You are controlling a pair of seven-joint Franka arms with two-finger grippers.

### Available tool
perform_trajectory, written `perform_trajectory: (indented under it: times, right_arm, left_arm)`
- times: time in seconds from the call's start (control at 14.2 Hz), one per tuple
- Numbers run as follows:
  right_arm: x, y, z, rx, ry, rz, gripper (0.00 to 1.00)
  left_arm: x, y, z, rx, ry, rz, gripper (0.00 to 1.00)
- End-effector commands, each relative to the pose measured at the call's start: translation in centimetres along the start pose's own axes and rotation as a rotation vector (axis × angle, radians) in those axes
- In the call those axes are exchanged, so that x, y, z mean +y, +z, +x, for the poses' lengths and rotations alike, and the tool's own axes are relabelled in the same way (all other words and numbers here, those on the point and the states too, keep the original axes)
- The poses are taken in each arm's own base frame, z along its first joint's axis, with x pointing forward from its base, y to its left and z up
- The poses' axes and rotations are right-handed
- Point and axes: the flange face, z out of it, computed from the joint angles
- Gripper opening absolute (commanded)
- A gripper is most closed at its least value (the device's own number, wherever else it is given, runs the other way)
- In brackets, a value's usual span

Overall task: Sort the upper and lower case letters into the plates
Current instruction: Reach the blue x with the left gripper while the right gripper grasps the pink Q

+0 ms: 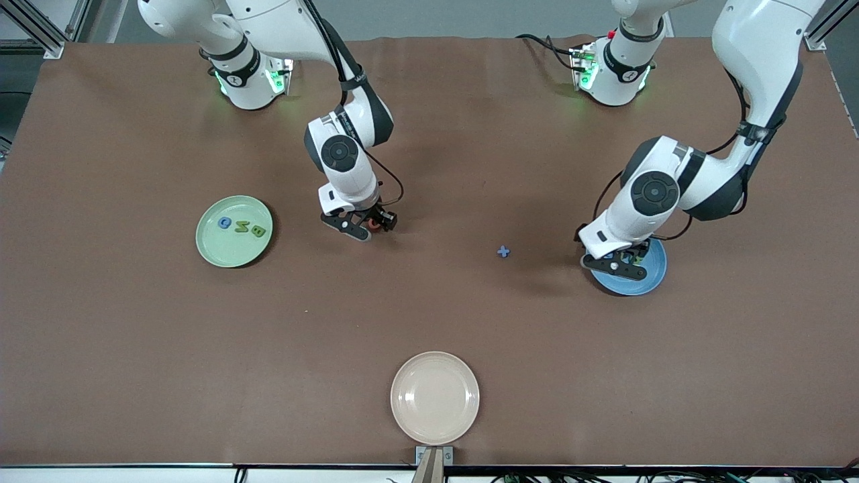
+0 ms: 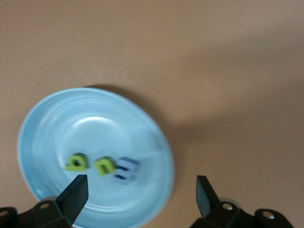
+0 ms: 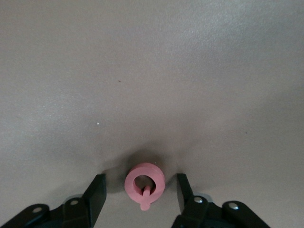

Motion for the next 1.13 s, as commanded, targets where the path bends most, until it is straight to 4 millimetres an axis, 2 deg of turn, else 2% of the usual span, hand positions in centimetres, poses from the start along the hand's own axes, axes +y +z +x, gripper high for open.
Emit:
perform_trajectory:
  times: [0.0,0.14,0.28,0.42,0.63,0.7,0.84,1.06]
  right_arm:
    - [-0.3,0.2,-0.2,-0.001,0.023,0.006,0.54]
    - [-0.2,0.1,-0.2,-0.001,0.020,0.004,0.22]
    - [0.0,0.1,0.2,-0.002,0.023,-0.001,0.03]
    - [0.4,-0.7,1.3,0.000,0.013,-0.002,0.00]
    - [3.4,-4.2,6.1,-0.038,-0.051,-0.048,0.00]
    - [5.0,-5.9,8.4,-0.050,-0.078,-0.054,0.00]
    - [8.5,-7.6,11.9,-0.078,-0.147,-0.073,0.00]
    - [16.4,-9.4,18.5,-0.069,-0.290,-0.084,0.00]
  left_arm:
    - [4.5,-1.3,1.3,-0.006,-0.188,-0.056,1.00]
    - [7.9,-1.1,2.4,-0.005,-0.273,-0.094,1.00]
    - [11.4,-0.7,2.9,-0.011,-0.298,-0.116,1.00]
    - [13.1,0.0,3.4,-0.028,-0.401,-0.133,1.00]
    - [15.1,1.6,3.7,-0.005,-0.376,-0.153,1.00]
    - [15.6,2.3,3.6,0.000,-0.360,-0.151,1.00]
    - [16.4,3.2,3.2,-0.002,-0.334,-0.138,1.00]
    - [16.8,4.2,3.0,0.004,-0.316,-0.137,1.00]
